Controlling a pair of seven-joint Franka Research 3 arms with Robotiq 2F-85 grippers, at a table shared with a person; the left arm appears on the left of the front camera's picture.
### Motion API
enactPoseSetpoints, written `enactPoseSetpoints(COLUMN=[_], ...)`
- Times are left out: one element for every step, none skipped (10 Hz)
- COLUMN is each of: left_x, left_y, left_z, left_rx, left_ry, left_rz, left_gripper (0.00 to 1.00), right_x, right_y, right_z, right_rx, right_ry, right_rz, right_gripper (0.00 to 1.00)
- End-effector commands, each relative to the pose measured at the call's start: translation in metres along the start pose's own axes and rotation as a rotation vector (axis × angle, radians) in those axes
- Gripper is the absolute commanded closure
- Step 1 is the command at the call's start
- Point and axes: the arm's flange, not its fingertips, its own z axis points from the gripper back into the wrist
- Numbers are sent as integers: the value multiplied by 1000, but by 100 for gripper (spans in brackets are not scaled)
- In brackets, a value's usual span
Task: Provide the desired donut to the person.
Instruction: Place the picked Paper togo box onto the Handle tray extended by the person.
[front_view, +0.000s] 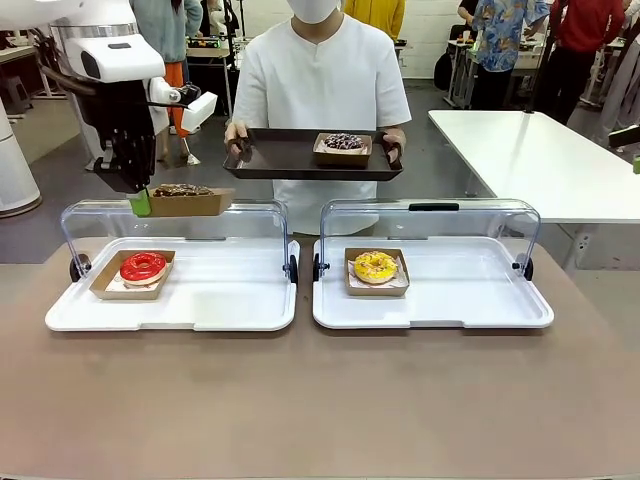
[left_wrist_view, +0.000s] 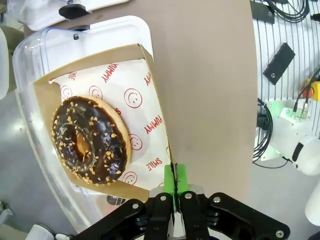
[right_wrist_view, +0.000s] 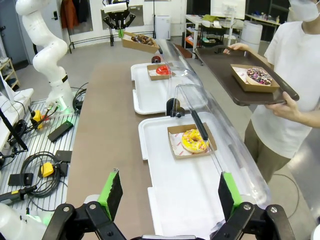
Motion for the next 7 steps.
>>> enactPoseSetpoints(left_x=[1, 1, 1, 1, 1, 1, 1], left_y=[-1, -1, -1, -1, -1, -1, -1], left_z=[3, 3, 3, 3, 3, 3, 3], left_rx=[23, 23, 23, 23, 23, 23, 23], left_ry=[0, 0, 0, 0, 0, 0, 0], left_rz=[11, 11, 11, 11, 11, 11, 11], left_gripper=[100, 100, 100, 100, 100, 100, 100], right_x=[1, 1, 1, 1, 1, 1, 1], right_y=[-1, -1, -1, -1, -1, -1, -1], right_z=[0, 0, 0, 0, 0, 0, 0], right_rx=[-8, -8, -8, -8, -8, -8, -8], right_ry=[-24, -24, -24, -24, -24, -24, -24], right_rz=[5, 5, 5, 5, 5, 5, 5], right_gripper=[0, 0, 0, 0, 0, 0, 0])
